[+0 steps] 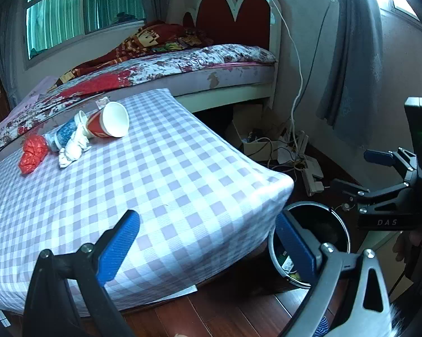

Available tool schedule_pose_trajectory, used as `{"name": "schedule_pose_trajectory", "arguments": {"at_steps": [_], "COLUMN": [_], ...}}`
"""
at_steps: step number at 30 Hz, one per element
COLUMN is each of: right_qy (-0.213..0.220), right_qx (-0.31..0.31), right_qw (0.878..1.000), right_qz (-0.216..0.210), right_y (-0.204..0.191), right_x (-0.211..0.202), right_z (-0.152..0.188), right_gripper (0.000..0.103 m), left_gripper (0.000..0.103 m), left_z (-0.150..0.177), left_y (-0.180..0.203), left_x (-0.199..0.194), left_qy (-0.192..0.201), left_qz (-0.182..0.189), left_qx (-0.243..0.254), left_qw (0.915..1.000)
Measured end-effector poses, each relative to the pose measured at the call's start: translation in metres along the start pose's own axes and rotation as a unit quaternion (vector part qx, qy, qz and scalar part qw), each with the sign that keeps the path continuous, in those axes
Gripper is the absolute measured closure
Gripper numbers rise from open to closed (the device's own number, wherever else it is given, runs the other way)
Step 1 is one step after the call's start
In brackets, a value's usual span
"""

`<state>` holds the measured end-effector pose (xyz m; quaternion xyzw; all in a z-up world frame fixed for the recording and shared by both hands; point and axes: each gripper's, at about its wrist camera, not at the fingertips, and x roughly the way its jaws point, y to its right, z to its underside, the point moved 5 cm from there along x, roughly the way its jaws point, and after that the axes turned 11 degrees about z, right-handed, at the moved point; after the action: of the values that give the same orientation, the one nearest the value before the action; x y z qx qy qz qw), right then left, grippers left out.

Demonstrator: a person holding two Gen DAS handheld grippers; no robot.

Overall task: Collect trash
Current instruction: 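Move both tools back from the bin toward the items on the bed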

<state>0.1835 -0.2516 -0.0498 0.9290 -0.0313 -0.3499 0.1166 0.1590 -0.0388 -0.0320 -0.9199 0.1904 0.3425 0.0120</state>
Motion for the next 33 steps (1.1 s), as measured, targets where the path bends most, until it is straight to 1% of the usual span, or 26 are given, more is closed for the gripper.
{"name": "schedule_pose_trajectory", "arguments": {"at_steps": [4,8,15,17,19,22,24,27,28,29,30,31,32,33], "right_qy": [0.015,0.026,0.048,0.06,0.072,0.065,0.057,0.062,0.058,0.055,0.051,0.044,0.034,0.022], "right_qx": [0.005,0.006,-0.004,-0.007,-0.012,-0.015,-0.018,-0.015,-0.016,-0.018,-0.022,-0.024,-0.024,-0.023], "right_qw": [1.0,0.999,0.994,0.992,0.991,0.988,0.989,0.988,0.987,0.987,0.987,0.987,0.988,0.987], "right_qz": [-0.019,-0.047,-0.099,-0.11,-0.112,-0.138,-0.132,-0.144,-0.15,-0.151,-0.151,-0.152,-0.152,-0.156], "right_y": [-0.022,-0.045,-0.093,-0.107,-0.121,-0.144,-0.159,-0.174,-0.182,-0.187,-0.194,-0.199,-0.203,-0.207], "right_x": [-0.003,-0.005,-0.007,-0.008,-0.005,0.002,0.01,0.022,0.03,0.037,0.046,0.056,0.067,0.079], "right_z": [-0.019,-0.038,-0.07,-0.079,-0.091,-0.109,-0.123,-0.146,-0.154,-0.16,-0.166,-0.171,-0.174,-0.177], "right_gripper": [0.001,0.001,0.001,0.001,0.001,0.001,0.001,0.001,0.001,0.004,0.014,0.021,0.033,0.037], "left_gripper": [0.005,0.005,0.005,0.005,0.005,0.005,0.005,0.005,0.008,0.01,0.017,0.022,0.023,0.023], "left_z": [-0.001,-0.006,-0.024,-0.029,-0.037,-0.046,-0.049,-0.05,-0.049,-0.05,-0.049,-0.05,-0.05,-0.051], "left_y": [-0.025,-0.058,-0.139,-0.161,-0.18,-0.202,-0.216,-0.23,-0.233,-0.234,-0.238,-0.24,-0.243,-0.246], "left_x": [-0.008,-0.017,-0.047,-0.053,-0.049,-0.04,-0.028,-0.007,0.002,0.01,0.02,0.028,0.036,0.042], "left_qy": [0.009,0.013,0.036,0.043,0.042,0.043,0.034,0.03,0.027,0.022,0.017,0.01,0.004,-0.001], "left_qz": [-0.02,-0.048,-0.116,-0.126,-0.137,-0.145,-0.146,-0.126,-0.121,-0.113,-0.102,-0.094,-0.094,-0.091], "left_qx": [-0.018,-0.026,-0.049,-0.06,-0.066,-0.068,-0.081,-0.11,-0.115,-0.119,-0.126,-0.132,-0.135,-0.136], "left_qw": [0.9996,0.9984,0.9914,0.9893,0.9875,0.9862,0.9853,0.9855,0.9857,0.9861,0.9866,0.9867,0.9863,0.9865]}}
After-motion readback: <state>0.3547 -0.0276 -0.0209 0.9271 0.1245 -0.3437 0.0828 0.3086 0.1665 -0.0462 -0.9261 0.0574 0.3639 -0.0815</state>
